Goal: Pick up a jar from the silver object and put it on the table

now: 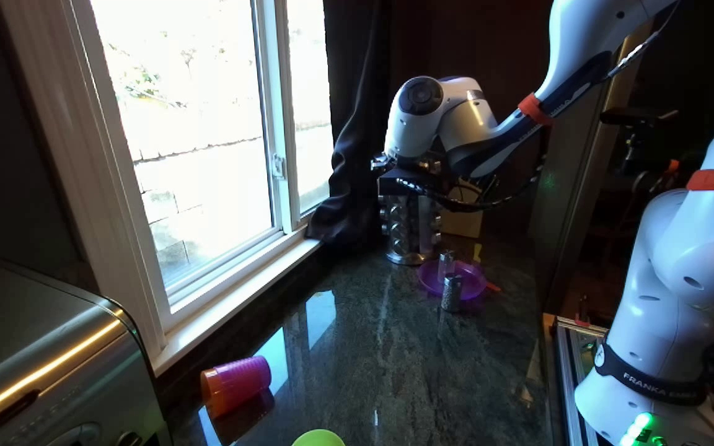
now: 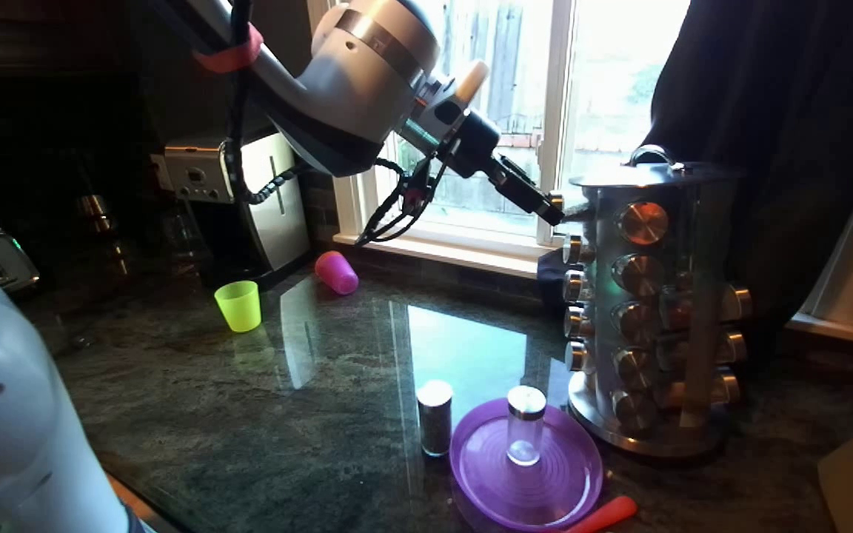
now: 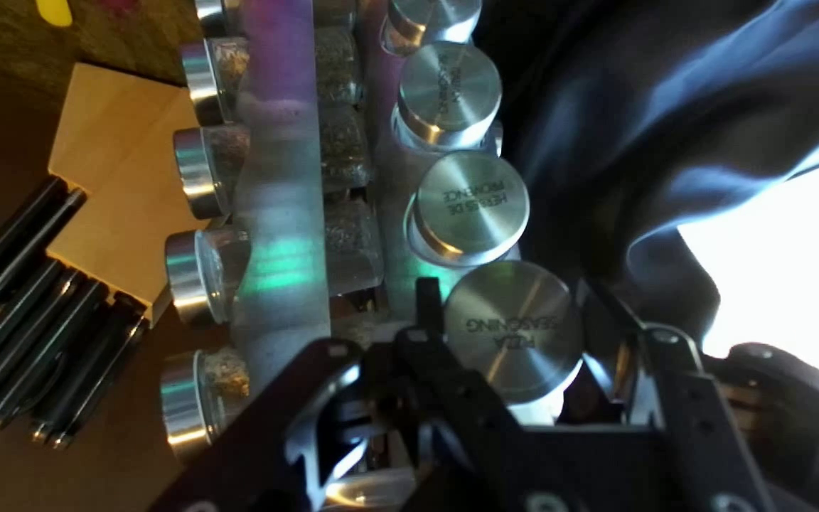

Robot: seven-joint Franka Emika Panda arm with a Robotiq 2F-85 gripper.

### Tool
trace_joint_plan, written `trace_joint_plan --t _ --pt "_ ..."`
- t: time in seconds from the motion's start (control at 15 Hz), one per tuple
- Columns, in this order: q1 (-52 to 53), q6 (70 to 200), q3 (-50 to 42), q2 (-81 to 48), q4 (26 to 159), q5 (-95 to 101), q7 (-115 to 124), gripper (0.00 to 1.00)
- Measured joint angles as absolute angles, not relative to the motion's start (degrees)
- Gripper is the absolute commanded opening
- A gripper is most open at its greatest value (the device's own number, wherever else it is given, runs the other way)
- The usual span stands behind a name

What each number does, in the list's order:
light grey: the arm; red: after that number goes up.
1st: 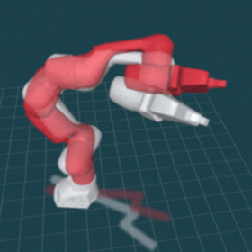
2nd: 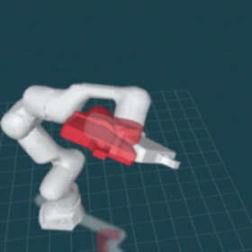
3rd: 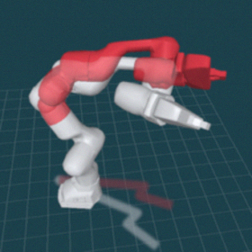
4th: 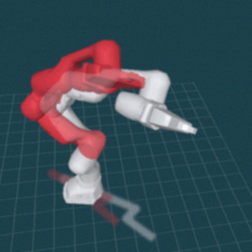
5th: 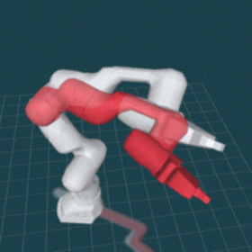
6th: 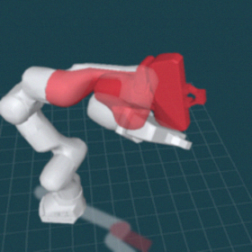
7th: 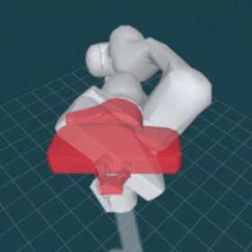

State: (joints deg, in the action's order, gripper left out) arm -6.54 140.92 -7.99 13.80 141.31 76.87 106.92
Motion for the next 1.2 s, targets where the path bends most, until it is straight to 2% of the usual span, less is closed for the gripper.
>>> trace_joint_plan --t 0.6,1.2 --pt "-7.5 141.3 -9.5 18.8 144.1 66.8 98.7 0.25" --pt "-8.0 141.5 -7.7 19.4 145.4 67.8 97.9 0.25"
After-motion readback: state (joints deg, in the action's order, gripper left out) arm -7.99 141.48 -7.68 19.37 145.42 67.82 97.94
